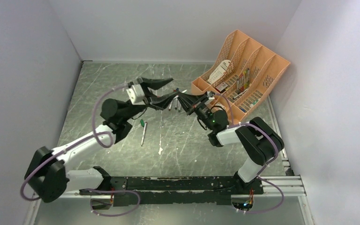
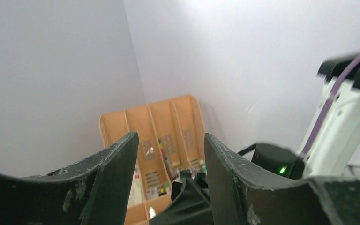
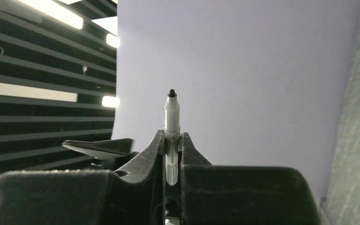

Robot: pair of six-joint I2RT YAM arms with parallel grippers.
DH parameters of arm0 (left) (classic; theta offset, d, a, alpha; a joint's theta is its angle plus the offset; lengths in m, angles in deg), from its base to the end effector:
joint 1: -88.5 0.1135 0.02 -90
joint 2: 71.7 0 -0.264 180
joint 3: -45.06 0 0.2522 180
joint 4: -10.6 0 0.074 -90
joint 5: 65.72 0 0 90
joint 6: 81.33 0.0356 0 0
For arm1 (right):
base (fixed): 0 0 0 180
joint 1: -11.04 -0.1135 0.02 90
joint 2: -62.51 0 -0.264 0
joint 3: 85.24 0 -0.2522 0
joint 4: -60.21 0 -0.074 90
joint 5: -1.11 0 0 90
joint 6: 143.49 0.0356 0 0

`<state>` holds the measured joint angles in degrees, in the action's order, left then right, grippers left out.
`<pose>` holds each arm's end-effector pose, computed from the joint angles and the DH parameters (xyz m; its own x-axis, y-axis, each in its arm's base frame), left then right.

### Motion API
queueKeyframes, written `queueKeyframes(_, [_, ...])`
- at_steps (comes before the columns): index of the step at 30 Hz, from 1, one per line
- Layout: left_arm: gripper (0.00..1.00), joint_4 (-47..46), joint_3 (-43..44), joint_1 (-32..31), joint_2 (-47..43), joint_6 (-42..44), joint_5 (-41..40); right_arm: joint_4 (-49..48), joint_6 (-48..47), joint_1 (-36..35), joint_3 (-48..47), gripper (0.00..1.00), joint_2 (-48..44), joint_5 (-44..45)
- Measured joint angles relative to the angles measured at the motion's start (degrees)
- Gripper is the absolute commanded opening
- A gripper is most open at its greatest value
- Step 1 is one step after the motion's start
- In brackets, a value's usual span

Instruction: Insert the pens into the pen caps

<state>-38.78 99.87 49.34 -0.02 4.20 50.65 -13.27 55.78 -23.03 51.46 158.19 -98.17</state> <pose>0.1976 -0.1813 0.3478 0.3487 -0.3741 -0.8593 0.8861 0.4303 0.1723 0.2469 0.1739 0.2157 -0.7380 0.6256 0.2531 -0.0579 -0.4324 0.8998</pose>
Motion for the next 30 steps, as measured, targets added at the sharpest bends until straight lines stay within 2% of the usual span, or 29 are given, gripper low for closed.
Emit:
queueKeyframes(5, [0.65, 11.3, 6.16, 1.99, -4.72, -8.33, 1.29, 4.68, -10.64, 3.13, 1.05, 0.0, -3.54, -2.12])
queueKeyframes(10, [0.53, 19.32, 7.3, 6.54, 0.92, -20.48, 8.7, 22.12, -33.11, 3.13, -1.33, 0.0, -14.64, -4.61])
queueKeyframes(12, [0.56, 19.54, 7.32, 7.85, 4.33, -25.81, 13.57, 29.64, -43.17, 2.27, -2.51, 0.0, -20.37, -4.07])
queueKeyframes(14, [0.66, 18.21, 7.3, 8.81, 7.8, -31.26, 18.47, 34.49, -51.52, 1.77, -3.1, 0.0, -25.75, -3.87])
queueKeyframes(17, [0.73, 15.17, 6.82, 8.96, 10.14, -35.95, 22.82, 40.15, -61.46, 1.6, -4.33, 0.0, -31.65, -4.13])
queueKeyframes(23, [0.73, 7.15, 6.84, 8.61, 11.67, -40.83, 29.14, 46.77, -69.31, 1.57, -6.08, 0.0, -33.62, -6.73])
queueKeyframes(30, [0.69, 8.92, 8.74, 7.02, 14.97, -40.76, 30.75, 50.29, -72.46, 1.46, -6.27, 0.0, -33.62, -9.05])
